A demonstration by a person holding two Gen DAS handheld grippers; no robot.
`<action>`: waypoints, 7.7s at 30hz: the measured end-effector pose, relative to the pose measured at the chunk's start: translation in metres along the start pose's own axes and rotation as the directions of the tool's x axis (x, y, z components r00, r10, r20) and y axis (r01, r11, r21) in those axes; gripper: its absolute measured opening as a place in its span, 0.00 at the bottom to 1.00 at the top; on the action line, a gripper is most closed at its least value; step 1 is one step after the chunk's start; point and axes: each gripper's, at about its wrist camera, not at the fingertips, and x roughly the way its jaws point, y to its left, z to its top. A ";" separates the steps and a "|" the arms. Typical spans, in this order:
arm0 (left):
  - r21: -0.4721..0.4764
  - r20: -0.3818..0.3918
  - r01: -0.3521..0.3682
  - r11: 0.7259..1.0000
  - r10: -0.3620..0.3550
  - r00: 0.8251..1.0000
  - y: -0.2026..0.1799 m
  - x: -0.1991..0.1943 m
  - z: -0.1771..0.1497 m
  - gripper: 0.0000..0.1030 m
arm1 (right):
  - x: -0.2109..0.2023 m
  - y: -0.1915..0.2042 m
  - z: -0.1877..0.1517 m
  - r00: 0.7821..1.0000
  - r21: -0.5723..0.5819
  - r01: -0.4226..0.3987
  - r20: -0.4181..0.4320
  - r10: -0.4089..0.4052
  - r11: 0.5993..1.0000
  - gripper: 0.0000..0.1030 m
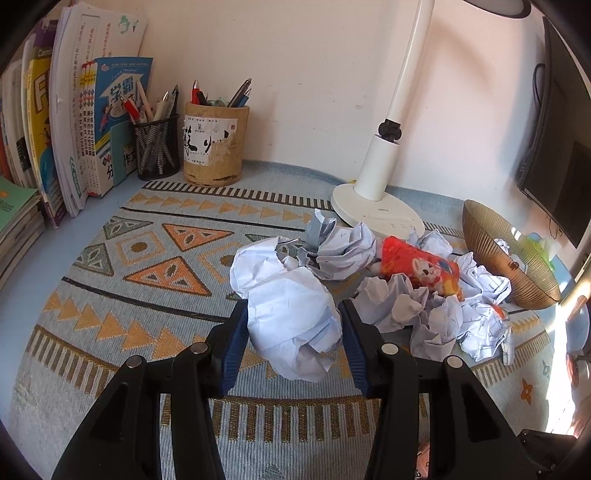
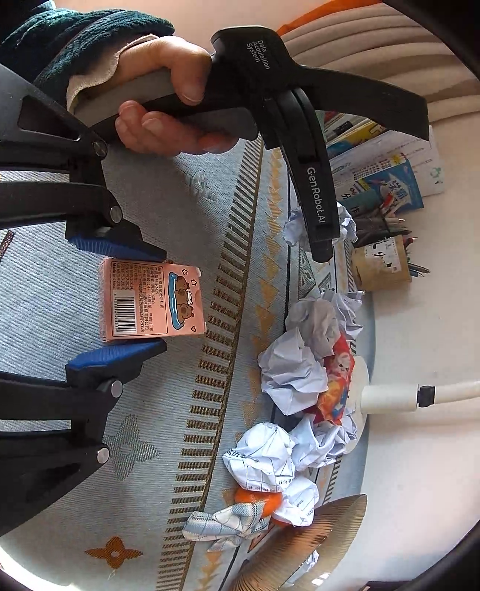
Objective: Organize objects
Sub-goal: 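Grasp a paper ball with the left gripper while the right grasps the pink juice box, then place the pink juice box into the woven bowl with the right gripper, then grasp another paper ball with the right gripper near the red snack bag, then drop the paper balls into the woven bowl with both grippers, then move both open grippers back toward the red snack bag and plaid bow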
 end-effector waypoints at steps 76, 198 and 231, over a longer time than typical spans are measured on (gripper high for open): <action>0.109 0.090 0.070 0.992 -0.080 0.993 -0.116 -0.062 0.017 0.99 | -0.109 -0.142 0.014 0.940 0.263 0.100 0.290 -0.178 0.959 0.80; 0.417 -0.071 0.362 0.834 -0.367 0.928 -0.231 -0.074 0.018 0.44 | -0.203 -0.185 0.024 0.870 0.357 0.131 0.406 -0.280 0.925 0.52; 0.205 0.152 0.249 0.947 -0.282 0.947 -0.149 -0.116 0.092 0.99 | -0.170 -0.171 0.061 0.917 0.312 -0.006 0.380 -0.119 0.950 0.72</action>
